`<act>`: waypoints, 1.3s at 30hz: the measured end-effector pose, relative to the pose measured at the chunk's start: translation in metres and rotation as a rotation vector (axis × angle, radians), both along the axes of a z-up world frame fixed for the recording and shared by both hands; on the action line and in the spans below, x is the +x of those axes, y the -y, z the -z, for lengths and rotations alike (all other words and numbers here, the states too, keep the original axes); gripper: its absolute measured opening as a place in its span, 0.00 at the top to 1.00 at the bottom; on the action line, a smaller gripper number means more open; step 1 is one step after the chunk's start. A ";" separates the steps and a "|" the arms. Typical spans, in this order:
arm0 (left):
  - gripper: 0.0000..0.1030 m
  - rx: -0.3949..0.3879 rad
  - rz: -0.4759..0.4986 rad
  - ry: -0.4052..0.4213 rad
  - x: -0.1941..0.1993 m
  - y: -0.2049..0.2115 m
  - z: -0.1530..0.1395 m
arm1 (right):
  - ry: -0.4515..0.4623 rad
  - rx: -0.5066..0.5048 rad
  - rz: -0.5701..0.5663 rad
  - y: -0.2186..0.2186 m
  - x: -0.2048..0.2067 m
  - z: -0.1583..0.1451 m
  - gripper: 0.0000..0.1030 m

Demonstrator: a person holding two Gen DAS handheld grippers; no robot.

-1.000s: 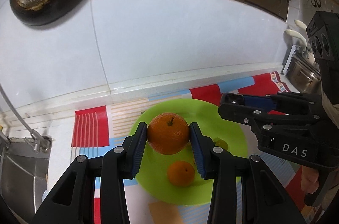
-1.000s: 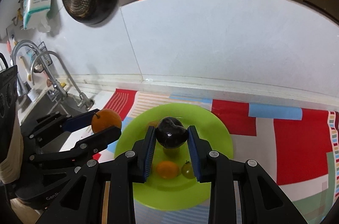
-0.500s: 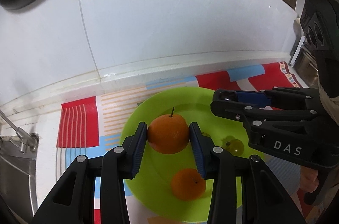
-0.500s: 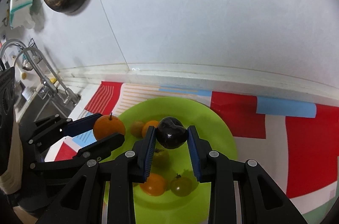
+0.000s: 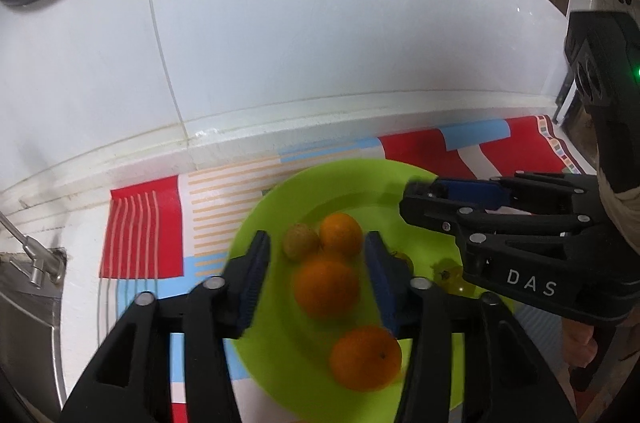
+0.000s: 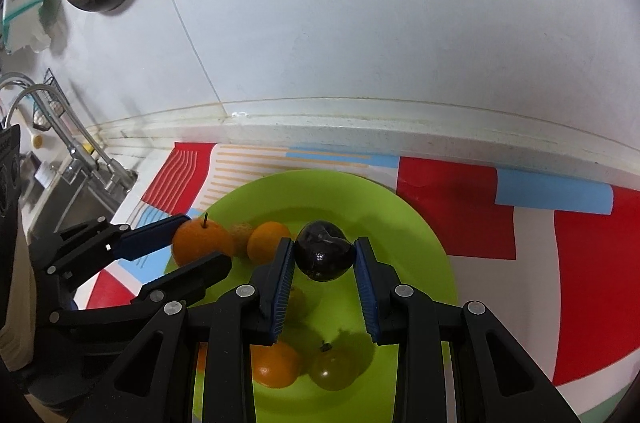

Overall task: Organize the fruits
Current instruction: 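Lower the orange and plum onto the plate and open both tools, then move both open tools back toward the last fruits on the cloth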

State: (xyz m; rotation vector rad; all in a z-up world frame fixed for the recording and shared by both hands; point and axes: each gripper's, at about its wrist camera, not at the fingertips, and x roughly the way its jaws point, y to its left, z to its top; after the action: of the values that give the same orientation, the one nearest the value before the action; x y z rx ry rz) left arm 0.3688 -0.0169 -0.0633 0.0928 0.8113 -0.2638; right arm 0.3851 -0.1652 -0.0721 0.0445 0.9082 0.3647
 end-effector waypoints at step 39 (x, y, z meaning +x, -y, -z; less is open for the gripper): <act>0.32 -0.008 0.067 0.202 -0.143 0.009 -0.086 | 0.242 -0.040 0.065 0.027 -0.156 -0.096 0.59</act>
State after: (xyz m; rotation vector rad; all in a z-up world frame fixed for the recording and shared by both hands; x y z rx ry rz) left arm 0.2254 -0.0261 0.0226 0.1368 0.6074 -0.3153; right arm 0.2288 -0.1920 0.0239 -0.0070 0.6728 0.2846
